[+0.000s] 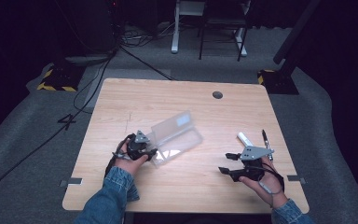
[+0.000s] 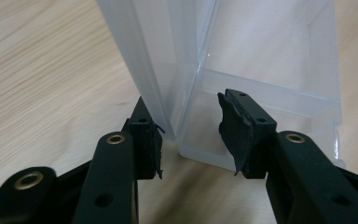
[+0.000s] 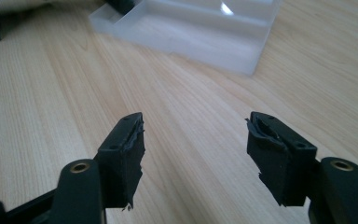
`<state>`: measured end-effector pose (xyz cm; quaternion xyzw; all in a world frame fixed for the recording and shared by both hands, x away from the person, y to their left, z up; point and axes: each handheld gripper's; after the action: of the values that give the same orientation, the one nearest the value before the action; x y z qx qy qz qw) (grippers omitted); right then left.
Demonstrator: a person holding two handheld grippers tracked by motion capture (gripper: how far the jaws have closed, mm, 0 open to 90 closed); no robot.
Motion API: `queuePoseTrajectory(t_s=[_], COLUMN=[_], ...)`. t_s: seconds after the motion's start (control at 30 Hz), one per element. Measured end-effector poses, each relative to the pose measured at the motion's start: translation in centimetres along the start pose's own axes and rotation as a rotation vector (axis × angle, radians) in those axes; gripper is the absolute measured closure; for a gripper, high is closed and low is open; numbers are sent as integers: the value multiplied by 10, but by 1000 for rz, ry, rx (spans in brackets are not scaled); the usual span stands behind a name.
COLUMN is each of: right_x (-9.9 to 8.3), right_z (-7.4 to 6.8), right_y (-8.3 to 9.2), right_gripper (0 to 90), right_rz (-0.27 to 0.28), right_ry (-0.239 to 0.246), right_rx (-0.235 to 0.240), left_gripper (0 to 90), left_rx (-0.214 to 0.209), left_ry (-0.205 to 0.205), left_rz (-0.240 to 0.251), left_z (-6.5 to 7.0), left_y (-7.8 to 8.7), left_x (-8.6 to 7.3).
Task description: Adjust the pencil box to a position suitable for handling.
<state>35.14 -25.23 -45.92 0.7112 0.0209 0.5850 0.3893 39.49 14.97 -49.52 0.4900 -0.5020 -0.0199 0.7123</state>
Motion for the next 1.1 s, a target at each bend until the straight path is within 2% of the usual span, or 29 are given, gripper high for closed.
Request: queuePoseTrajectory(t_s=[0.13,0.17,0.2,0.23,0.3,0.37,0.47,0.5,0.53,0.73,0.8,0.87,1.0,1.1], right_x=[1,2,2,2,3,4,4,4,4,4,4,3,3,3], right_z=[7,9,12,12,14,16,17,18,18,21,23,24,26,29], right_y=[10,13,17,17,21,25,27,28,28,31,32,34,36,39], right_gripper=[370,370,370,370,370,370,371,371,371,371,371,371,371,371], right_rz=[23,28,43,43,53,60,65,67,67,76,78,78,83,84], right_ry=[-10,-13,-19,-19,-26,-32,-36,-37,-37,-50,-53,-59,-65,-76], right_rx=[-27,-36,-46,-46,-58,-67,-76,-76,-76,-83,-91,-92,-101,-107], left_gripper=[589,589,589,589,589,588,587,585,584,576,571,544,367,342], left_rx=[-119,-138,-177,-177,-202,-220,-257,-282,-282,-362,-370,-358,-337,-326], left_ry=[-115,-131,-167,-167,-203,-236,-255,-270,-270,-327,-336,-328,-265,-239], left_rz=[-8,-10,-12,-12,-17,-22,-15,-15,-15,-12,-15,-12,-11,21], left_z=[27,32,44,44,53,56,60,62,62,72,73,73,73,71], left_y=[-4,-4,-4,-4,-5,-5,-7,-7,-7,-10,-10,-11,-10,-8], left_x=[3,4,4,4,5,6,6,6,6,7,7,7,8,9])
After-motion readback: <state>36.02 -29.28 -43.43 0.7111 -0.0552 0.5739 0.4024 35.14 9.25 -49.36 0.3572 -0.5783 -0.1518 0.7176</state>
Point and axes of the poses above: each handheld gripper's, and its own axes: y roughly backward along the jaws, x roughly out of its top, z roughly to its right, and after that the axes turned 1 degree about z, right-handed
